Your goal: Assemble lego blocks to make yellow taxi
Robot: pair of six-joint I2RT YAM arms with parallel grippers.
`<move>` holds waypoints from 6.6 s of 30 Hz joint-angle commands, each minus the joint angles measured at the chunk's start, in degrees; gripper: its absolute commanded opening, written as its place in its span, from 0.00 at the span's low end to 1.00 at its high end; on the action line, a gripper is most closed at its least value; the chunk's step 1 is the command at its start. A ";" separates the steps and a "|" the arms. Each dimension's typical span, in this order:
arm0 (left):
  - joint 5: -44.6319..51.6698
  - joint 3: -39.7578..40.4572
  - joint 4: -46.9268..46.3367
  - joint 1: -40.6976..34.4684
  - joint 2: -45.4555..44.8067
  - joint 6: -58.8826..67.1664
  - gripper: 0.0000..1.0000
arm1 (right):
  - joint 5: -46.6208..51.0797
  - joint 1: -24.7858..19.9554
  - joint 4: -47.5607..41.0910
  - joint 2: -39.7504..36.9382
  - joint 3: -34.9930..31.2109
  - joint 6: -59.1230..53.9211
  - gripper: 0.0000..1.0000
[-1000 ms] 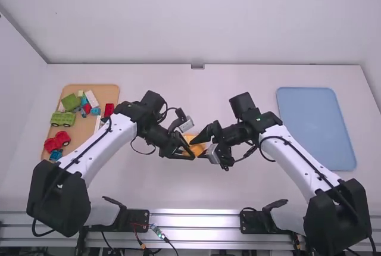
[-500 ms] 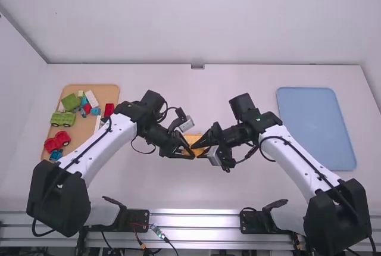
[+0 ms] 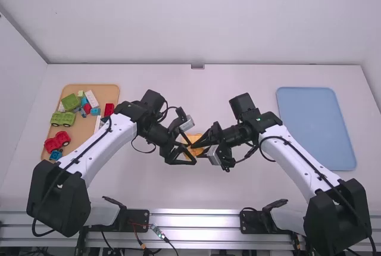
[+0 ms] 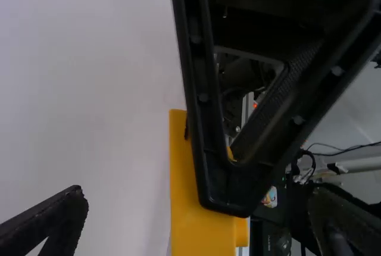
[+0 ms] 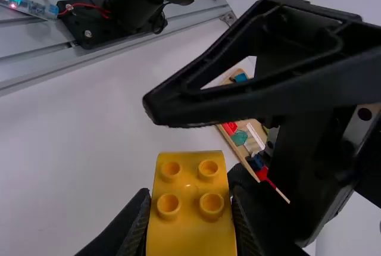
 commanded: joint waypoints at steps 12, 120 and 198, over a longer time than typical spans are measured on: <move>-26.14 5.66 4.31 -0.04 -9.94 -10.08 0.99 | 2.79 -6.29 11.14 -0.13 1.49 28.28 0.22; -61.09 -15.15 33.53 0.11 -17.75 -21.29 0.99 | 41.81 -15.87 71.94 8.44 -36.37 98.71 0.99; -60.48 -15.15 32.72 -0.28 -17.75 -22.14 0.99 | 38.31 -19.32 71.24 18.78 -32.37 94.75 0.70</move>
